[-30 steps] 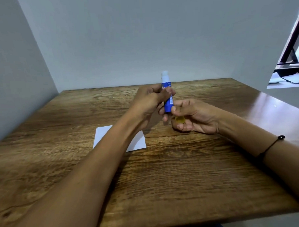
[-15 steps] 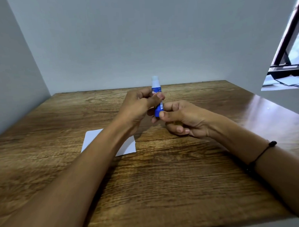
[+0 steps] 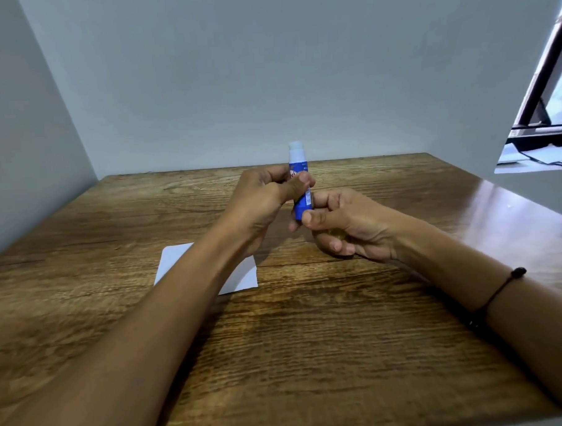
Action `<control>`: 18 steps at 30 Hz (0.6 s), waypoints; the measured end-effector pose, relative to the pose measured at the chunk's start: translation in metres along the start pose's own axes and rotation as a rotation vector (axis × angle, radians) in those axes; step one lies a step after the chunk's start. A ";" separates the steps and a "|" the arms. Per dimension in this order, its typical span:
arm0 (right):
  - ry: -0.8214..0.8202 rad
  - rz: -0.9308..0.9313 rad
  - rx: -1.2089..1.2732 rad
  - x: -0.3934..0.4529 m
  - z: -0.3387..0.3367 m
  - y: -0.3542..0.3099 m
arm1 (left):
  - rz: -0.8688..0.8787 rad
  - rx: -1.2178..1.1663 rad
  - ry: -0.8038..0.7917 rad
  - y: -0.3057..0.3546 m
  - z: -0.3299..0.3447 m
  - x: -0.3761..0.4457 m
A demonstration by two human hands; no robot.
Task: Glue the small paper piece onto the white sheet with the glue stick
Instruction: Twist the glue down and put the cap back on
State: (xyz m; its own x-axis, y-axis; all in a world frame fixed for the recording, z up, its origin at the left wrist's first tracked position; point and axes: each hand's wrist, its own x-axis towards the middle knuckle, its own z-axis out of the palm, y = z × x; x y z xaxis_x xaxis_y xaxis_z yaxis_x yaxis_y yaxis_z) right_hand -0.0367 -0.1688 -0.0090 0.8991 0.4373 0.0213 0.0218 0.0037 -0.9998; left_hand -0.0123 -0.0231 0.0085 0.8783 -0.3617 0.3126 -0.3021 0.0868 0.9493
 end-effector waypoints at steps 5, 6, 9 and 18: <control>-0.065 0.008 0.002 -0.003 -0.001 -0.004 | -0.035 0.005 0.007 0.001 -0.001 0.000; -0.048 0.005 0.000 -0.003 -0.001 -0.004 | -0.033 0.004 0.006 0.001 -0.002 0.000; -0.006 -0.019 -0.031 -0.002 0.002 -0.002 | -0.013 0.010 -0.013 0.002 -0.001 0.000; -0.029 0.018 -0.012 -0.003 0.002 -0.005 | -0.024 0.012 -0.010 0.001 -0.001 0.000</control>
State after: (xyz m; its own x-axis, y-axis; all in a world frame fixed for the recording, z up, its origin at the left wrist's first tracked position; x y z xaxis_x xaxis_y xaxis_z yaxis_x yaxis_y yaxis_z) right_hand -0.0402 -0.1685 -0.0044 0.8862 0.4633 0.0025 0.0110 -0.0156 -0.9998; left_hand -0.0122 -0.0217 0.0095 0.8814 -0.3733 0.2894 -0.2855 0.0671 0.9560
